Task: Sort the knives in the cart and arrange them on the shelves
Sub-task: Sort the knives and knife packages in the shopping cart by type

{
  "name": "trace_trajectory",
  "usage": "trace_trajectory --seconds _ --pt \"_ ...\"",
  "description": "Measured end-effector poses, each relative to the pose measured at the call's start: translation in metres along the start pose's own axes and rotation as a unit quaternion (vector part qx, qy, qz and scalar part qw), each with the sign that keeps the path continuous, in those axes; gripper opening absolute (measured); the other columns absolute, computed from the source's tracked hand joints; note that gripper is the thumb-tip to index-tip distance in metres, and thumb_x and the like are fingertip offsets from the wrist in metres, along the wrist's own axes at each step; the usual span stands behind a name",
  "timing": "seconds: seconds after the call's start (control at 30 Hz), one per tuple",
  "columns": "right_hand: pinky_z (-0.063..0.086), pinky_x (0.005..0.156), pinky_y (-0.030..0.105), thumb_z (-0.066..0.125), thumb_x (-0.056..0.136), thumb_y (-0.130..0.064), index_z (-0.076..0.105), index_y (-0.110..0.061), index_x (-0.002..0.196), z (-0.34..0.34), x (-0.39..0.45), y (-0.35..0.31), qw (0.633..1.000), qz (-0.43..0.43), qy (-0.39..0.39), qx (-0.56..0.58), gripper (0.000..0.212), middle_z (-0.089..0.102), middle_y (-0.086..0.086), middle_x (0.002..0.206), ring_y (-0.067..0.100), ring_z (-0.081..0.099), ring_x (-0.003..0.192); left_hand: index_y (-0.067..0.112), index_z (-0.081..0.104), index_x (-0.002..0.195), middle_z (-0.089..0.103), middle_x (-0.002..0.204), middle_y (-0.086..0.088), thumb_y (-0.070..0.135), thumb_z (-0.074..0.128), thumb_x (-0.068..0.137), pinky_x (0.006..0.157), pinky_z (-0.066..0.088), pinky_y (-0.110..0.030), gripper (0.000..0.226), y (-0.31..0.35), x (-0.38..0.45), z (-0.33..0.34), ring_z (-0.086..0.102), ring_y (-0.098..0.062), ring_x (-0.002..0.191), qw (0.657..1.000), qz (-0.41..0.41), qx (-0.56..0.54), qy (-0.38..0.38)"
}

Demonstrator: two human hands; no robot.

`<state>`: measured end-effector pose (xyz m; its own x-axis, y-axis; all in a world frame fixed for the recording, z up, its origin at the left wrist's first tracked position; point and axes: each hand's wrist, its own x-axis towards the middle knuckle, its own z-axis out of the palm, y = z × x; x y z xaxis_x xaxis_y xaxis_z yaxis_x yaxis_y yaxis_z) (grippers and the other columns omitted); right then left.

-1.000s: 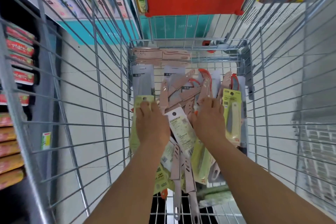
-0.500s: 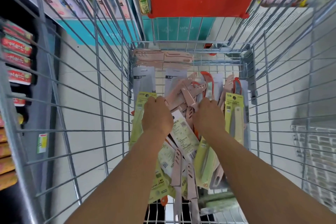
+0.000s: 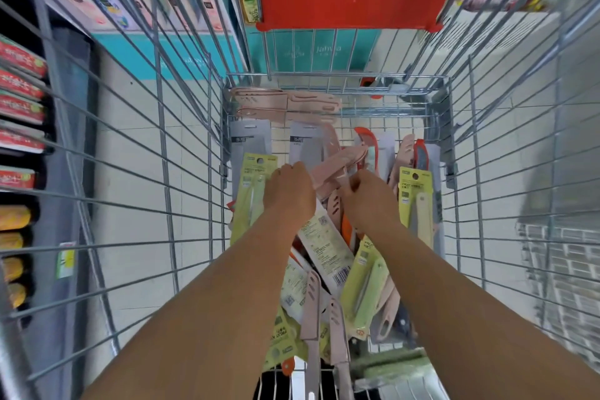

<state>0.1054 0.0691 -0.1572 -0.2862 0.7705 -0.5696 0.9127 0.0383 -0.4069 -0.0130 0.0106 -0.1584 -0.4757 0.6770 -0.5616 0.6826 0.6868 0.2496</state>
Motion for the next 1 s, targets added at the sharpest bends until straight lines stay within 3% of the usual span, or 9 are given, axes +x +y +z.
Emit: trace_trajectory --seconds 0.2,0.27,0.37,0.5,0.63,0.7,0.8,0.93,1.0 --pt "0.044 0.067 0.033 0.045 0.096 -0.034 0.054 -0.018 0.091 -0.001 0.002 0.001 0.996 0.031 0.003 0.089 0.019 0.06 -0.001 0.081 0.022 0.057 0.076 0.009 0.054 0.116 0.046 0.116 -0.013 0.011 0.053 0.09 0.078 0.042 -0.035 0.026 -0.002 0.001 -0.005 0.045 -0.029 0.108 1.0 0.009 0.014 0.009" --pt "0.048 0.072 0.034 0.046 0.096 -0.03 0.055 -0.018 0.097 -0.003 0.001 0.002 0.991 0.032 0.008 0.13 0.015 0.063 -0.001 0.088 0.021 0.059 0.079 0.007 0.054 0.115 0.049 0.114 -0.013 0.007 0.053 0.09 0.079 0.046 -0.036 0.026 -0.003 0.0 -0.013 0.049 -0.029 0.105 0.999 -0.007 -0.02 0.047" --pt "0.04 0.06 0.026 0.048 0.095 -0.028 0.055 -0.02 0.095 -0.005 0.0 -0.005 0.982 0.015 0.039 0.184 0.01 0.061 -0.006 0.082 0.014 0.056 0.072 0.012 0.05 0.102 0.058 0.095 -0.007 0.007 0.047 0.093 0.068 0.048 -0.038 0.011 -0.003 -0.003 -0.027 0.058 -0.027 0.087 0.986 -0.033 -0.134 0.093" --pt "0.039 0.056 0.023 0.05 0.096 -0.033 0.054 -0.027 0.086 -0.007 0.001 -0.035 0.959 -0.033 0.06 0.275 0.012 0.061 -0.009 0.075 0.005 0.053 0.062 0.019 0.043 0.099 0.06 0.095 -0.005 0.022 0.036 0.101 0.061 0.045 -0.029 0.007 0.014 -0.01 -0.042 0.06 -0.025 0.085 0.915 -0.075 -0.392 0.057" --pt "0.051 0.058 0.028 0.05 0.098 -0.026 0.059 -0.024 0.098 -0.003 0.001 -0.06 0.938 -0.046 -0.009 0.344 0.01 0.069 0.004 0.089 0.016 0.063 0.07 0.011 0.048 0.115 0.061 0.111 -0.016 0.031 0.035 0.101 0.077 0.051 -0.045 0.027 0.03 -0.013 -0.041 0.06 -0.036 0.103 0.817 -0.156 -0.554 -0.019" --pt "0.046 0.048 0.022 0.046 0.1 -0.023 0.06 -0.02 0.117 -0.004 0.002 -0.065 0.929 -0.055 -0.07 0.358 0.022 0.069 0.007 0.097 0.013 0.06 0.064 0.01 0.05 0.122 0.057 0.12 -0.016 0.035 0.034 0.1 0.09 0.049 -0.05 0.037 0.029 -0.01 -0.038 0.056 -0.035 0.11 0.785 -0.191 -0.589 -0.026" --pt "0.046 0.049 0.011 0.042 0.101 -0.023 0.046 -0.024 0.137 -0.008 0.003 -0.068 0.928 -0.078 -0.131 0.34 0.036 0.064 0.004 0.111 0.006 0.06 0.072 0.012 0.055 0.124 0.053 0.13 -0.017 0.041 0.034 0.097 0.1 0.042 -0.055 0.045 0.021 -0.002 -0.035 0.05 -0.037 0.12 0.792 -0.229 -0.566 -0.011" --pt "0.048 0.05 0.016 0.044 0.099 -0.019 0.037 -0.035 0.141 -0.017 0.011 -0.076 0.945 -0.144 -0.17 0.238 0.045 0.065 -0.002 0.105 0.007 0.062 0.064 0.014 0.054 0.129 0.047 0.136 -0.017 0.049 0.025 0.096 0.103 0.037 -0.054 0.056 0.012 0.002 -0.037 0.042 -0.037 0.127 0.795 -0.235 -0.559 -0.01" --pt "0.052 0.063 0.023 0.041 0.099 -0.015 0.033 -0.034 0.143 -0.024 0.018 -0.083 0.946 -0.198 -0.184 0.181 0.049 0.062 0.003 0.119 0.019 0.064 0.078 0.019 0.054 0.128 0.045 0.138 -0.018 0.049 0.02 0.097 0.106 0.035 -0.053 0.056 0.01 0.003 -0.04 0.04 -0.036 0.129 0.806 -0.219 -0.55 -0.015"
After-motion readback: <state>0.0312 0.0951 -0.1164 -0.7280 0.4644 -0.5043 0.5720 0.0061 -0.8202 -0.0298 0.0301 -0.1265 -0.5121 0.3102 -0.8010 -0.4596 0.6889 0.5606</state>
